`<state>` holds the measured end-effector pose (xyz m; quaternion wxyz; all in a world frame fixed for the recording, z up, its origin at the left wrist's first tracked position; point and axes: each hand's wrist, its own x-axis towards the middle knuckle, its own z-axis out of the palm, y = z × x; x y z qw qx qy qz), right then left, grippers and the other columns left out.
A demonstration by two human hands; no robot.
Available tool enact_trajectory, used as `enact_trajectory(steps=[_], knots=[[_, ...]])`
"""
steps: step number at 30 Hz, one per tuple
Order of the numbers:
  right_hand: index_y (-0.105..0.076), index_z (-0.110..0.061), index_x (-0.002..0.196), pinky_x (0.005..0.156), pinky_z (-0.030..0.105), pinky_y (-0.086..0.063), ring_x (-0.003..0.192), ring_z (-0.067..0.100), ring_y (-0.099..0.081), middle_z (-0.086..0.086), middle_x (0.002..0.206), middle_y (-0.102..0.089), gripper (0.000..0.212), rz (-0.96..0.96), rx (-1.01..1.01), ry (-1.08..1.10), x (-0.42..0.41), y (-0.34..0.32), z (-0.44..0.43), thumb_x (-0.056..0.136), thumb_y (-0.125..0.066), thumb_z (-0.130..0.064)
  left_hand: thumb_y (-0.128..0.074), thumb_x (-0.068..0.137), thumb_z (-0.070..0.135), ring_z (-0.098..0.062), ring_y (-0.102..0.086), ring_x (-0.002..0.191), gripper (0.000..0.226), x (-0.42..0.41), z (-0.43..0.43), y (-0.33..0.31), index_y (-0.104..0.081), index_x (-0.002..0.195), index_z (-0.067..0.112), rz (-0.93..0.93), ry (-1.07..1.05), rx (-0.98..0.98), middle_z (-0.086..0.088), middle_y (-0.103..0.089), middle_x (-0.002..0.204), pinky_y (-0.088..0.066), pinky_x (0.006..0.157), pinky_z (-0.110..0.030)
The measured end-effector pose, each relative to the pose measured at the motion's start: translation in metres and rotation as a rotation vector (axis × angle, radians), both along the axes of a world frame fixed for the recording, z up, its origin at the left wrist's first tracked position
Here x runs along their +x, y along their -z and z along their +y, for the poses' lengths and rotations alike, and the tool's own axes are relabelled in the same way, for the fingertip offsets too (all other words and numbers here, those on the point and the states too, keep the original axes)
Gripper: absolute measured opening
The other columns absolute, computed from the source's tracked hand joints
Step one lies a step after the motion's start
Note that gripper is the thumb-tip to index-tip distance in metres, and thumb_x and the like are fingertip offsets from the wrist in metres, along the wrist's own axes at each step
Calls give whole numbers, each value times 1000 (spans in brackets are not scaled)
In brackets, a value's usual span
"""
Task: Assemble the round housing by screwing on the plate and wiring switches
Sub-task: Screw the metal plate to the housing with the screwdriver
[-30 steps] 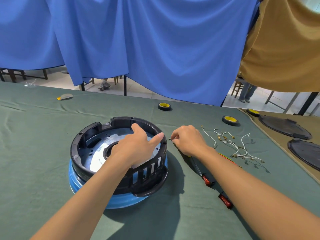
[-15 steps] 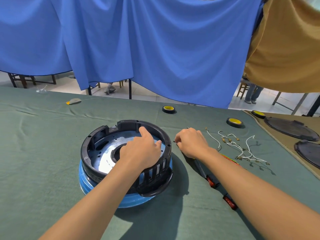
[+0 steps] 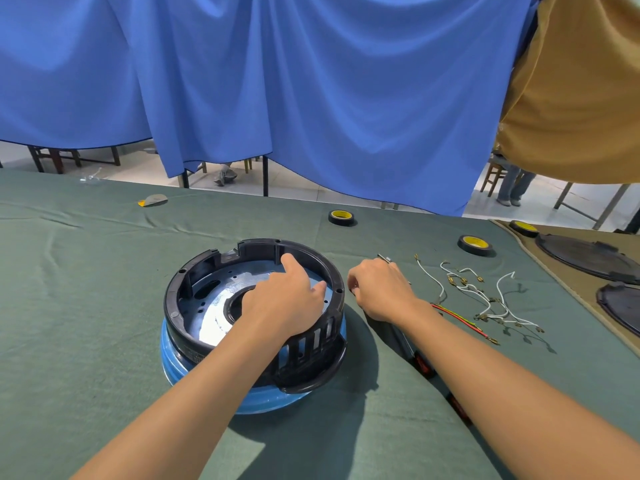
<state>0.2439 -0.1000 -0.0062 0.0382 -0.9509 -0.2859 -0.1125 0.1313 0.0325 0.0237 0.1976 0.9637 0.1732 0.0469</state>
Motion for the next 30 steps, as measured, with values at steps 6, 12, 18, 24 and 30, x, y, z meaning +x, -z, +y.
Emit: enact_trajectory(steps=[6, 12, 18, 24, 30], knots=[[-64, -19, 101, 91, 37, -46, 99, 19, -56, 0, 103, -63, 9, 64, 202, 18, -13, -6, -9, 94, -58, -21, -36, 103, 47, -29, -47, 82, 37, -2, -1, -1, -24, 104, 13, -4, 0, -25, -2, -38, 71, -36, 69, -38], [-71, -23, 93, 73, 21, -51, 75, 3, -61, -10, 82, -68, 11, 309, 887, -147, -48, -26, -21, 89, -67, -14, -36, 103, 47, -31, -46, 85, 39, -3, -1, -2, -28, 108, 9, -3, -7, -27, -10, -46, 90, -35, 71, -37], [-72, -30, 81, 64, 12, -45, 72, -2, -62, -16, 77, -72, 20, 378, 1002, -281, -64, -28, -19, 87, -70, -11, -37, 103, 48, -34, -46, 91, 38, -3, -1, -1, -25, 104, 11, 2, -9, -45, -14, -46, 98, -36, 74, -39], [-72, -28, 82, 61, 9, -45, 72, -4, -63, -15, 75, -71, 17, 378, 940, -290, -63, -25, -19, 85, -72, -11, -38, 102, 50, -42, -53, 110, 40, -2, 0, -1, -25, 105, 12, 4, -5, -70, -24, -54, 125, -37, 75, -40], [-76, -21, 82, 58, 16, -49, 67, 1, -62, -4, 75, -73, 11, 492, 978, -254, -66, -27, -16, 83, -73, -10, -38, 102, 52, -40, -55, 110, 42, 0, 0, -1, -25, 106, 12, 6, -20, -116, -25, -54, 128, -40, 77, -41]])
